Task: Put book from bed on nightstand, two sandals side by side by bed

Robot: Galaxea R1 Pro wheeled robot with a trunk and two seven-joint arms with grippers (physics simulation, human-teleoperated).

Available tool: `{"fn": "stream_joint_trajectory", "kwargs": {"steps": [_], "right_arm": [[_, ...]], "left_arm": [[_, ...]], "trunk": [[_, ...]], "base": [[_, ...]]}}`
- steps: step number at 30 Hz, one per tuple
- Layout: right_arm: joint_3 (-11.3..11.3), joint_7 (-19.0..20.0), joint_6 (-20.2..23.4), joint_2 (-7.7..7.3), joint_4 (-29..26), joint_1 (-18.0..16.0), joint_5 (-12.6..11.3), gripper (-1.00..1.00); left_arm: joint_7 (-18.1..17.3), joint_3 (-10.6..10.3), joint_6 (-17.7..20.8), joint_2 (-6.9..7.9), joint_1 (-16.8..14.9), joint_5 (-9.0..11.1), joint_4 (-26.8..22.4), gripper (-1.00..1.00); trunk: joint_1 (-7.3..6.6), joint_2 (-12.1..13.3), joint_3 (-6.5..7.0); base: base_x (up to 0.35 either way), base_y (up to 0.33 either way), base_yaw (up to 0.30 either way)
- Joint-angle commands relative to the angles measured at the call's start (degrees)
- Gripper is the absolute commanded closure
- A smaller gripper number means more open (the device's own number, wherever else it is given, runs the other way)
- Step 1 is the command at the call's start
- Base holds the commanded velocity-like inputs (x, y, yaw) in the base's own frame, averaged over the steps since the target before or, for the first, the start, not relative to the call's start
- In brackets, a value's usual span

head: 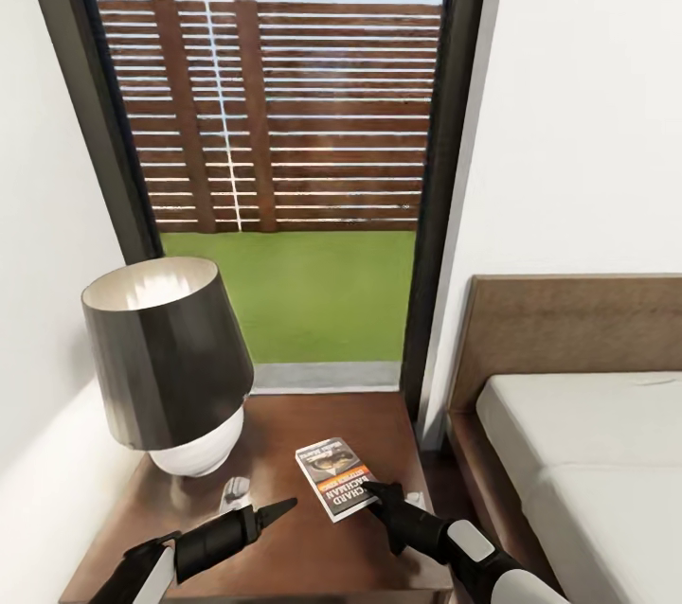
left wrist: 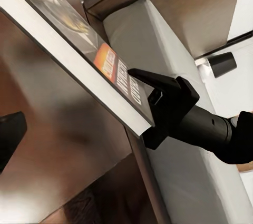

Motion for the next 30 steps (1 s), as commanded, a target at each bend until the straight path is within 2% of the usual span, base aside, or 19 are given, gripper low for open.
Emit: {"fn": "stream_joint_trajectory", "kwargs": {"steps": [1, 6, 30], "right_arm": [[-0.3, 0.0, 0.3, 0.02, -0.1, 0.0, 0.0, 1.00], [-0.3, 0.0, 0.3, 0.02, -0.1, 0.0, 0.0, 1.00], [-0.3, 0.0, 0.3, 0.20, -0.1, 0.0, 0.0, 1.00]], "left_arm": [[-0.1, 0.0, 0.5, 0.01, 0.0, 0.3, 0.0, -1.00], [-0.1, 0.0, 0.5, 0.01, 0.0, 0.3, 0.0, -1.00], [-0.1, 0.0, 0.5, 0.01, 0.0, 0.4, 0.0, -1.00]], "trunk": [[-0.01, 0.0, -0.06], [-0.01, 0.0, -0.06], [5.27, -9.6, -4.36]], "base": [[0.035, 0.000, 0.000], [0.015, 0.000, 0.000], [0.000, 0.000, 0.000]]}}
